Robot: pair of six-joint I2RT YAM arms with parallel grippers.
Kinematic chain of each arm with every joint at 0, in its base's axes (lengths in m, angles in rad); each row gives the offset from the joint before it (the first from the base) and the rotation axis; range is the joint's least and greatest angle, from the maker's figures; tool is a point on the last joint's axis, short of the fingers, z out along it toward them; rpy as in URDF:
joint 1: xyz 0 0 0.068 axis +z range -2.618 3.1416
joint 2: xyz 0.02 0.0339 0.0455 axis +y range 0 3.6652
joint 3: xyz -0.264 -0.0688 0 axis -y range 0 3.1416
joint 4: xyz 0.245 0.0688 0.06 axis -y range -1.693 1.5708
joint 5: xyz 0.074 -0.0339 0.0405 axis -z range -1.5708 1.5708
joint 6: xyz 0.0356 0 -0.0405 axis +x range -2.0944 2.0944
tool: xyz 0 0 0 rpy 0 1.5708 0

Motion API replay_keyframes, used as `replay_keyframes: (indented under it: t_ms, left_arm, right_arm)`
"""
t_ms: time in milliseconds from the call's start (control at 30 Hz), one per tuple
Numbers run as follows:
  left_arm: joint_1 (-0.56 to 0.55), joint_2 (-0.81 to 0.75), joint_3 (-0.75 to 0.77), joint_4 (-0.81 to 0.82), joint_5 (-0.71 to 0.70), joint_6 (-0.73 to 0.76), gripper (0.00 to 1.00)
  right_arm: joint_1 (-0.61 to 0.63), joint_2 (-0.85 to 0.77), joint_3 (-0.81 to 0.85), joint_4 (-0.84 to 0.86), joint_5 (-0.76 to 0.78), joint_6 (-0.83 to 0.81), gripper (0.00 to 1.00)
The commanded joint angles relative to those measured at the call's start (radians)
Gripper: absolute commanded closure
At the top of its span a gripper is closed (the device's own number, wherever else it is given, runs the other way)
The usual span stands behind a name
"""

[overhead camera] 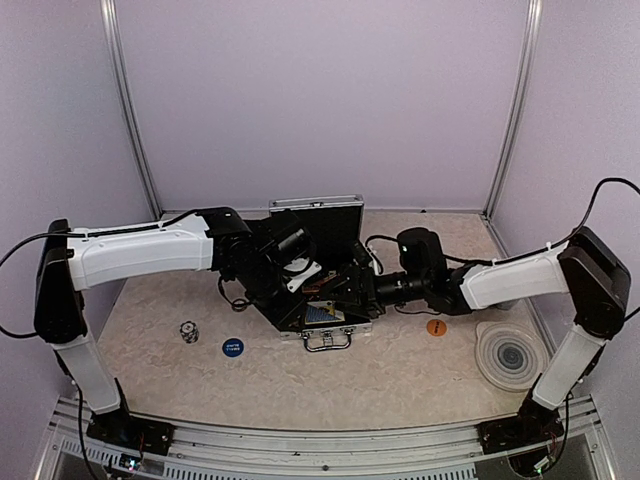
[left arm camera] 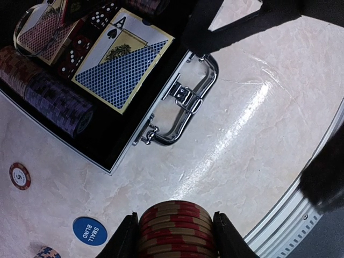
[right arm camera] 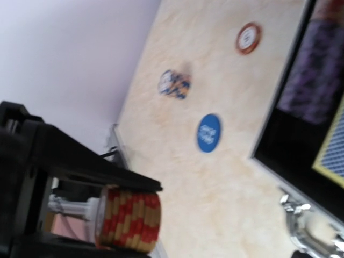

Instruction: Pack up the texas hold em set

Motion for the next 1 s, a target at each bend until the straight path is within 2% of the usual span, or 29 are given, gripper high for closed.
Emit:
replay_keyframes:
  t_ms: [0, 267, 733, 967]
  left_arm:
    - [-0.014, -0.015, 0.039, 0.000, 0.014, 0.000, 1.00]
    - [-0.022, -0.009, 0.051, 0.004, 0.018, 0.001, 1.00]
    - [-0.036, 0.015, 0.068, 0.006, 0.030, 0.004, 1.00]
    - [-0.044, 0.022, 0.066, 0.009, 0.034, 0.003, 1.00]
  right_arm:
    - [-0.003, 0.048, -0.030, 0.192, -0.116, 0.145, 0.06]
    - [0.006, 0.125, -0.039, 0.338, -0.172, 0.242, 0.07]
    - [0.046, 0.239, 0.007, 0.491, -0.224, 0.356, 0.09]
    - [0.057, 0.263, 0.032, 0.505, -0.239, 0.367, 0.10]
